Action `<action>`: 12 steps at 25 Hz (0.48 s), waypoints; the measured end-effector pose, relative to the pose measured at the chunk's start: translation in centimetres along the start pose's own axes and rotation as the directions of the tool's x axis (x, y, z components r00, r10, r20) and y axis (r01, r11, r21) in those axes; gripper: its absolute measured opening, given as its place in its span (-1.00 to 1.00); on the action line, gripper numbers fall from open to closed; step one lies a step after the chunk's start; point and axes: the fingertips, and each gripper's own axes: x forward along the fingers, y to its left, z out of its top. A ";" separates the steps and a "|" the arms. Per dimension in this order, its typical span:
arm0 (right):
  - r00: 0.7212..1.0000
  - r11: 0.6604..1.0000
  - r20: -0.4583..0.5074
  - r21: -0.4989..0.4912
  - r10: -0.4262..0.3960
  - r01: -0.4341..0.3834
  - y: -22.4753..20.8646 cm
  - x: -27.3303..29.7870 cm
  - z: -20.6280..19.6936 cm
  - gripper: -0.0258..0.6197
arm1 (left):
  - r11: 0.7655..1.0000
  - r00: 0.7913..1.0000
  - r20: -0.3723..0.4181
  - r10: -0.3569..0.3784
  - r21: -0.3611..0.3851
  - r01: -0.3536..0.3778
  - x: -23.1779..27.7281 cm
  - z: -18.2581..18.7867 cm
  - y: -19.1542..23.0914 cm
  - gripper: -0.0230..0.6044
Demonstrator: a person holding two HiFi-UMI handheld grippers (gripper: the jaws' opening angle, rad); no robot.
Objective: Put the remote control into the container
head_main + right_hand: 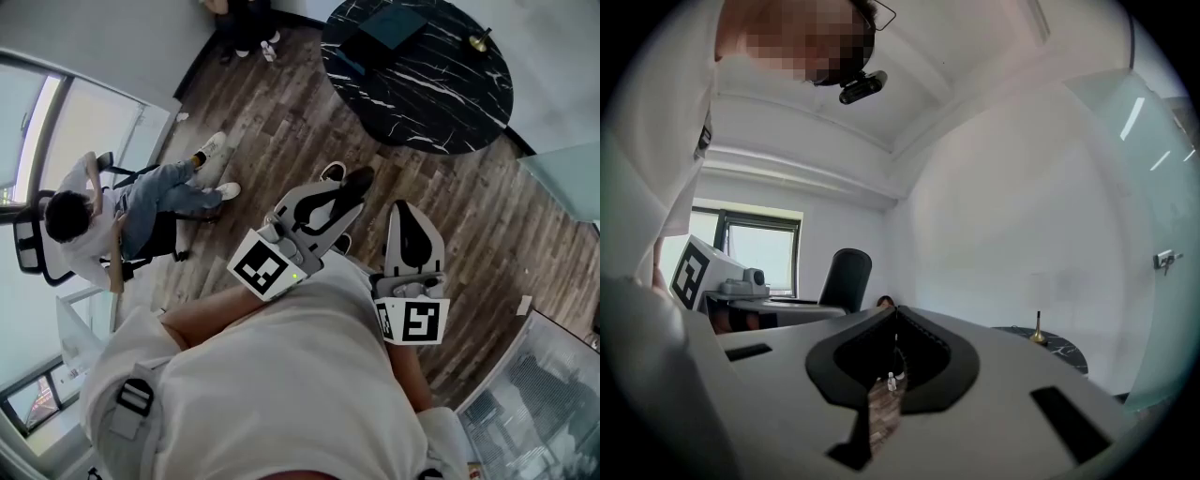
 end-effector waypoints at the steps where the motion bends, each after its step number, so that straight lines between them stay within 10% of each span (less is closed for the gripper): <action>1: 1.000 1.000 0.003 -0.004 -0.001 0.001 -0.1 0.2 0.1 -0.89 | 1.000 1.000 0.001 -0.002 0.002 0.002 0.2 0.0 0.2 -0.67; 12: 0.999 0.999 0.022 -0.042 -0.031 0.032 -2.8 3.9 0.9 -0.89 | 0.999 0.999 0.029 -0.033 0.015 0.033 3.9 0.8 3.7 -0.67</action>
